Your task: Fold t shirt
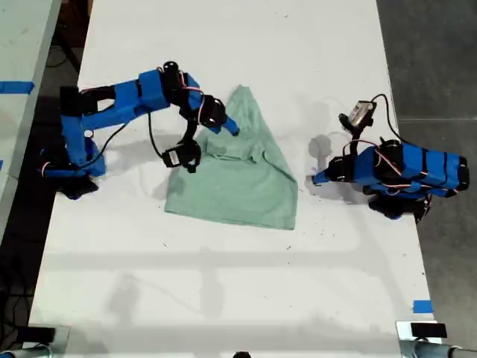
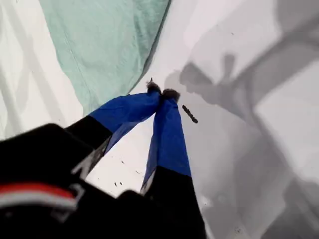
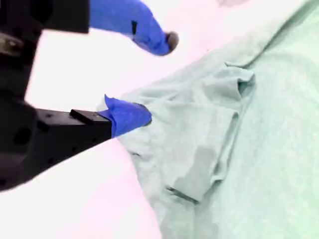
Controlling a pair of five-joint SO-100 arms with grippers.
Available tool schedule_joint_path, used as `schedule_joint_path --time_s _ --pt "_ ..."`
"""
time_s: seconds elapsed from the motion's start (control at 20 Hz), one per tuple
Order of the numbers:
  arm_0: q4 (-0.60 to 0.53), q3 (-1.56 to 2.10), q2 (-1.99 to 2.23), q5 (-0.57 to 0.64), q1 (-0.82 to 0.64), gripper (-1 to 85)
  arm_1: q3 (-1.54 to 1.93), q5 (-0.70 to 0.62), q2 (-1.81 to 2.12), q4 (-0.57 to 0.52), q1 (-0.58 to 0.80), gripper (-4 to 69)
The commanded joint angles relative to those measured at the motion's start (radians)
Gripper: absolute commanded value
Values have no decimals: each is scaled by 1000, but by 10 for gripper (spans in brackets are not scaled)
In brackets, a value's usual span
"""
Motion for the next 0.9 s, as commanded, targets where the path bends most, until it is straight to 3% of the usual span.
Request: schedule_joint_path --time_s 0.0,0.05,0.15,0.3,0.4,0.55,0.7,0.85 --pt "5 109 413 -2 2 -2 18 -3 12 -3 -6 15" --pt "-26 204 555 -28 44 -2 18 -3 12 -3 -6 15" --pt "-204 561 888 -86 144 -2 18 -3 12 -3 -6 15" --pt "-425 1244 1419 -281 212 -2 23 12 12 -2 -6 15" --pt "-508 1624 1782 -348 267 -1 12 64 12 34 -14 12" --pt "-437 1928 2111 -417 325 -1 17 51 12 17 -15 14" --pt "-482 2026 2111 -336 350 -1 31 25 12 -15 -21 15" --pt "-480 2080 2111 -370 354 1 41 32 12 -23 -17 15"
